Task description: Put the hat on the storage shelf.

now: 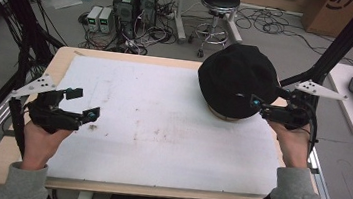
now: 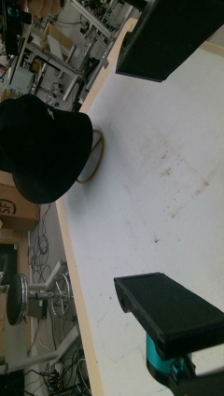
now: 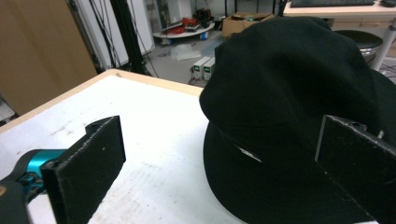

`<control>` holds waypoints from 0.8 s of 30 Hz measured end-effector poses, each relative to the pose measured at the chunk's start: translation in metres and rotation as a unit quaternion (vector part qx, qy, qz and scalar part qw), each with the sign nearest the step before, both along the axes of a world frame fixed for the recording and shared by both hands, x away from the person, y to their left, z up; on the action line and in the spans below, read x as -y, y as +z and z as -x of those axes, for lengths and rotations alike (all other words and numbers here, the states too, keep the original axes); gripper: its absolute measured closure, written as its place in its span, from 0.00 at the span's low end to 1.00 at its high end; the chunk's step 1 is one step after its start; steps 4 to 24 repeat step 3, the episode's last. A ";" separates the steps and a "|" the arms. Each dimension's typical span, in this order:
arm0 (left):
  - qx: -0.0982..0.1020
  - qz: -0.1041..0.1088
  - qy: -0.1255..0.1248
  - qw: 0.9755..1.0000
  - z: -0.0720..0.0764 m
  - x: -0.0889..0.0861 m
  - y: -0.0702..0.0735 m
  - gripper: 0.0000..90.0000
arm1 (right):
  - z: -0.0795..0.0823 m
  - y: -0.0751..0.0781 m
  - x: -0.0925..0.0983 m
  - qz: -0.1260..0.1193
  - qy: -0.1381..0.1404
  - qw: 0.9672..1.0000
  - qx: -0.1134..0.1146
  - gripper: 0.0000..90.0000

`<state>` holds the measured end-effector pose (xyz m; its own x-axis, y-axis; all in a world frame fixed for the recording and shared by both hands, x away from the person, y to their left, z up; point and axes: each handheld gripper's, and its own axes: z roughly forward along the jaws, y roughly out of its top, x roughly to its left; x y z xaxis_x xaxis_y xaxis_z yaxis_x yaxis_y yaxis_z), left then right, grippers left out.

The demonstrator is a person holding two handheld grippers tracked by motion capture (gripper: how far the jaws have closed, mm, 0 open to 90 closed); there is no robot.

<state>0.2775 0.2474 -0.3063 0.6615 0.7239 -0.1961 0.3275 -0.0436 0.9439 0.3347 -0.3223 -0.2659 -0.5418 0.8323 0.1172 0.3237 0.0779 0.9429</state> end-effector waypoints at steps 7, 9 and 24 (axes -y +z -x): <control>0.003 0.002 0.001 1.000 0.000 0.000 0.000 0.02 | 0.002 -0.007 0.002 -0.008 -0.002 1.000 -0.002 0.01; 0.003 0.002 0.001 1.000 0.000 0.000 0.000 0.02 | 0.002 -0.007 0.002 -0.008 -0.002 1.000 -0.002 0.01; 0.003 0.002 0.001 1.000 0.000 0.000 0.000 0.02 | 0.002 -0.007 0.002 -0.008 -0.002 1.000 -0.002 0.01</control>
